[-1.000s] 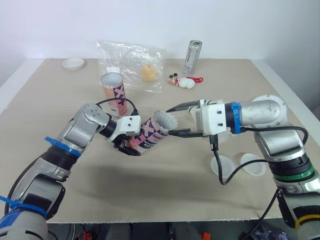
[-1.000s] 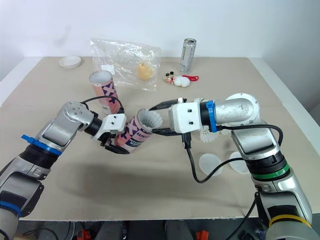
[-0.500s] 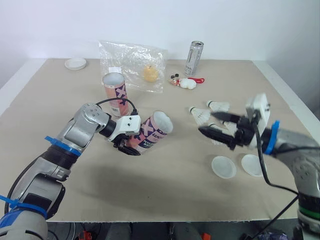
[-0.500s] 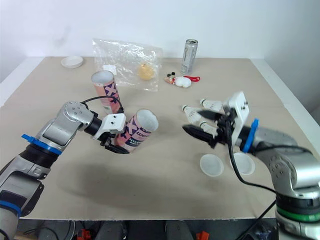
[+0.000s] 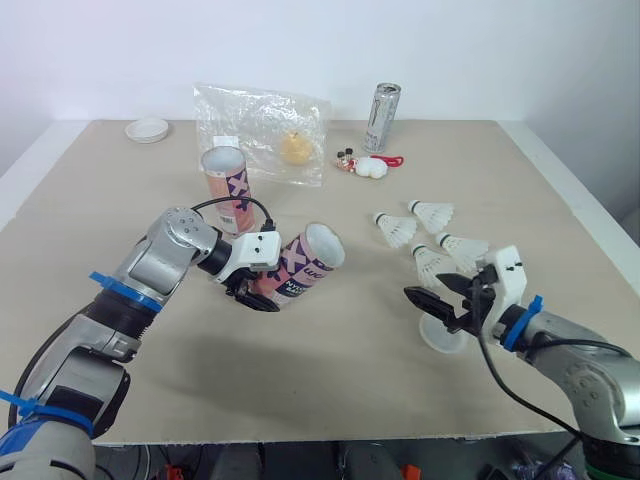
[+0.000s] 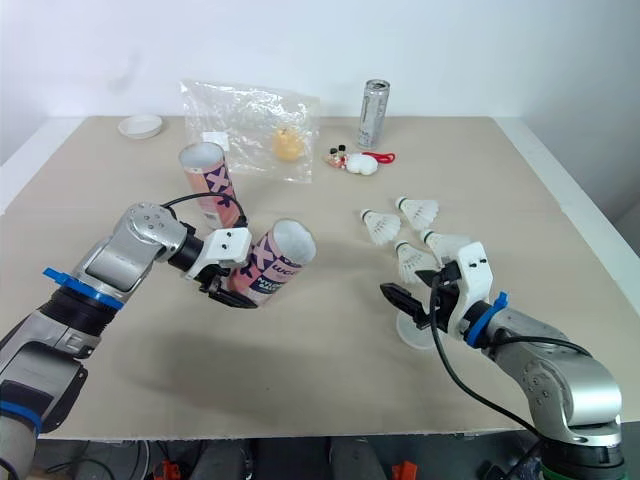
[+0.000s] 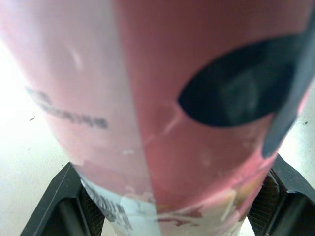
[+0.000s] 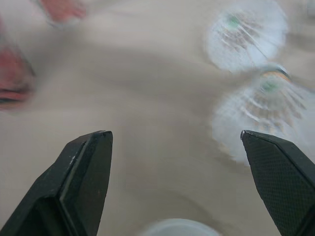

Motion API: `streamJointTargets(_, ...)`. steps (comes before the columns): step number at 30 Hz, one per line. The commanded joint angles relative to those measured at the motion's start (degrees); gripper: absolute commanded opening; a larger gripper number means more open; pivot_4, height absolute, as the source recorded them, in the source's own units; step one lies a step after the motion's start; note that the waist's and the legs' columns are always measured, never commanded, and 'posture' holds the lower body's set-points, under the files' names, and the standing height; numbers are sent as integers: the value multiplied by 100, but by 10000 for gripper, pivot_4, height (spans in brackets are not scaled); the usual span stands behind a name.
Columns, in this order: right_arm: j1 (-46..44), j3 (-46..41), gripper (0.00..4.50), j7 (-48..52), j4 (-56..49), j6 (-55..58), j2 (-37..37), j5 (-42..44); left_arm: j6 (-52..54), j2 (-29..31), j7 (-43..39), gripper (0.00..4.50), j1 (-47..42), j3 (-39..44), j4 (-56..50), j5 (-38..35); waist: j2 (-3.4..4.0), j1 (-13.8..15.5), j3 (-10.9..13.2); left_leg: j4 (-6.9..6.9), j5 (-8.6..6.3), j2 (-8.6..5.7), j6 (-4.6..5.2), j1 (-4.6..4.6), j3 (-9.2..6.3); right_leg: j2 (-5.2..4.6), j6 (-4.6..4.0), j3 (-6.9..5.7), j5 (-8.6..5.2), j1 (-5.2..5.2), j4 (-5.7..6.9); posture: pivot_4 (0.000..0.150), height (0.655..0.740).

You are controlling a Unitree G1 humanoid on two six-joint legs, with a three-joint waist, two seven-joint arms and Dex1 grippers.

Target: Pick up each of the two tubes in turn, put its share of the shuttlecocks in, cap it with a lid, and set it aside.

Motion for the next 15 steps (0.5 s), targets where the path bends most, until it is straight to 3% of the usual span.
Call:
streamJointTargets(1, -287, 110, 44636, -58, 190, -331, -7, -272, 7, 23, -12, 32480, -28, -2, -138, 22, 0, -3, 0, 0, 0, 0, 0, 0, 0, 0, 3, 0, 2, 0, 0, 1500, 7400)
streamJointTargets(15, -860, 429, 44636, -115, 883, -653, 205, -774, 63, 85, 35, 32480, 29, 39, -195, 23, 0, 0, 0, -9, 0, 0, 0, -2, -1, 1, 7, -1, -3, -2, -1, 1500, 7400)
